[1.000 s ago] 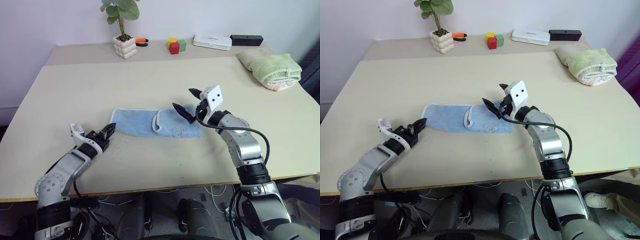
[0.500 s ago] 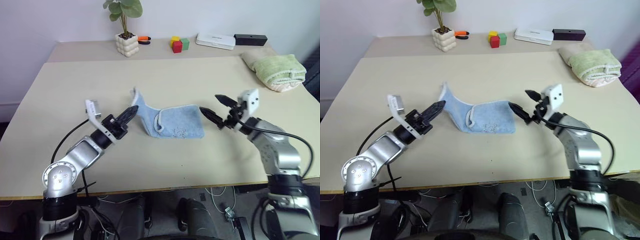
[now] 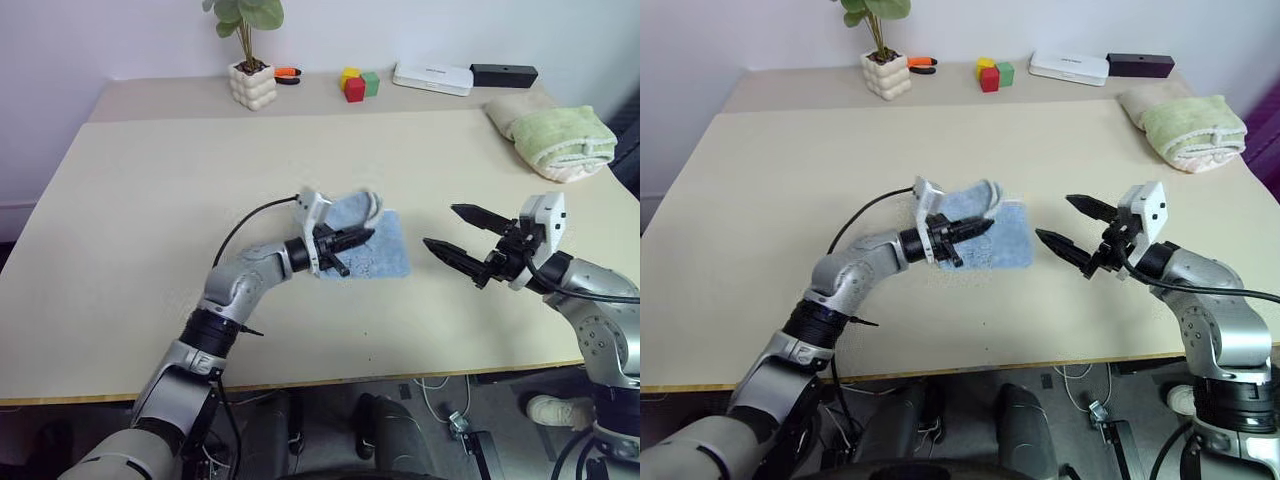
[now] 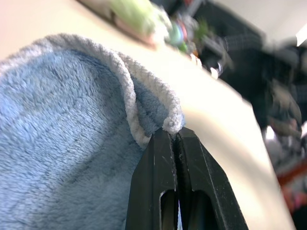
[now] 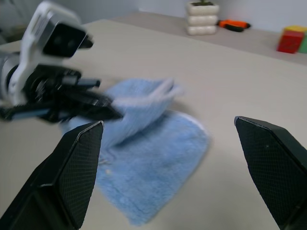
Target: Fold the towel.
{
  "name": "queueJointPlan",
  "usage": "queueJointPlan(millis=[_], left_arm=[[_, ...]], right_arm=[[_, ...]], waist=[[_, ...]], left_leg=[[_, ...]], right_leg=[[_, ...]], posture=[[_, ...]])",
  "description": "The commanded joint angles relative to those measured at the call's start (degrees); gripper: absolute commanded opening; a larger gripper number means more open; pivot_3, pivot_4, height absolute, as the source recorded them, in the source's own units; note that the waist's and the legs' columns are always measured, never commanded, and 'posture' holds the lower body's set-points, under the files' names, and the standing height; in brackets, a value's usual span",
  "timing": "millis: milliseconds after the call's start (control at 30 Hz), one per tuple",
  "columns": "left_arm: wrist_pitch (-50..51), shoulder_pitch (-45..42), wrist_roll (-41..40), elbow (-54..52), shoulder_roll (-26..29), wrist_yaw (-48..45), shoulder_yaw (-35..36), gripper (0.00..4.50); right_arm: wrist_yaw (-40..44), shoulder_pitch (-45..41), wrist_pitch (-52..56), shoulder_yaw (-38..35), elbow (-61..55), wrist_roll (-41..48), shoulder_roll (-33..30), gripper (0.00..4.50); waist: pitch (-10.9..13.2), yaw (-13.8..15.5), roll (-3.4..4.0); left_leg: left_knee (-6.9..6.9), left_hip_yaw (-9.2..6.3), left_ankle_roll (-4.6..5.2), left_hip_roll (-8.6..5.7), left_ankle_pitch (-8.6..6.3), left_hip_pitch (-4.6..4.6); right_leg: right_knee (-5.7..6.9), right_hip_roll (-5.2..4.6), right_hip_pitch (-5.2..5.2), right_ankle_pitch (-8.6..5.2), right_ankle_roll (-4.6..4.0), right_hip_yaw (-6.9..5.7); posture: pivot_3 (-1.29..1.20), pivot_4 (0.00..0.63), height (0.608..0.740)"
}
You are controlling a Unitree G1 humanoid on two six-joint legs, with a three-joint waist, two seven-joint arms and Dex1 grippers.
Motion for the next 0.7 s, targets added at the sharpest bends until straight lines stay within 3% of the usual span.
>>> queueJointPlan(millis=[33,233,333,567,700], left_arm=[[-0.43,-2.45,2.54,1.46,-2.19,-3.74,-0.43,0.02],[1.06,-1.66,4.86,1.56,-3.12,-7.62,0.01,0.02],[3.77,-1.68,5.73,2.01,-3.56,-7.84,-0.11,0.97],[3.80,-0.47,6.87,-0.46,-4.72,-9.15,1.23,4.47],[5.14,-0.28,2.13,-4.31,-5.10,-11.37,5.88,4.47]], right_arm=[[-1.96,1.69,-0.01,-3.80,-4.45,1.64,-0.54,4.50],[-4.37,3.20,0.54,-4.23,-7.05,2.05,-0.18,4.50],[-5.54,3.07,0.50,-3.87,-7.67,1.83,0.04,4.50],[-6.00,0.61,-0.05,-2.41,-5.80,1.37,0.11,4.50],[-6.29,-1.39,-0.52,-1.57,-4.21,1.62,1.04,4.50]], waist=[[0.01,0.16,-0.01],[0.01,-0.29,0.00],[0.01,-0.29,0.00],[0.01,-0.29,0.00],[0.01,-0.28,0.00]], left_leg=[[0.07,-0.04,0.01,0.00,0.00,-0.08],[0.50,-0.12,0.46,0.08,-0.28,-0.10],[0.68,-0.16,0.43,0.10,-0.36,-0.10],[0.71,-0.16,0.62,0.07,-0.36,-0.14],[0.76,-0.16,0.61,0.08,-0.35,-0.13]], right_leg=[[0.00,0.00,-0.03,0.02,0.04,-0.03],[0.06,0.03,0.07,0.02,-0.04,-0.01],[0.07,0.03,0.15,0.06,-0.06,-0.01],[0.06,0.00,0.15,0.07,-0.03,-0.01],[0.13,0.01,0.15,0.08,-0.03,-0.01]], posture=[[0.00,0.150,0.740],[0.00,0.150,0.740],[0.00,0.150,0.740],[0.00,0.150,0.740],[0.00,0.150,0.740]])
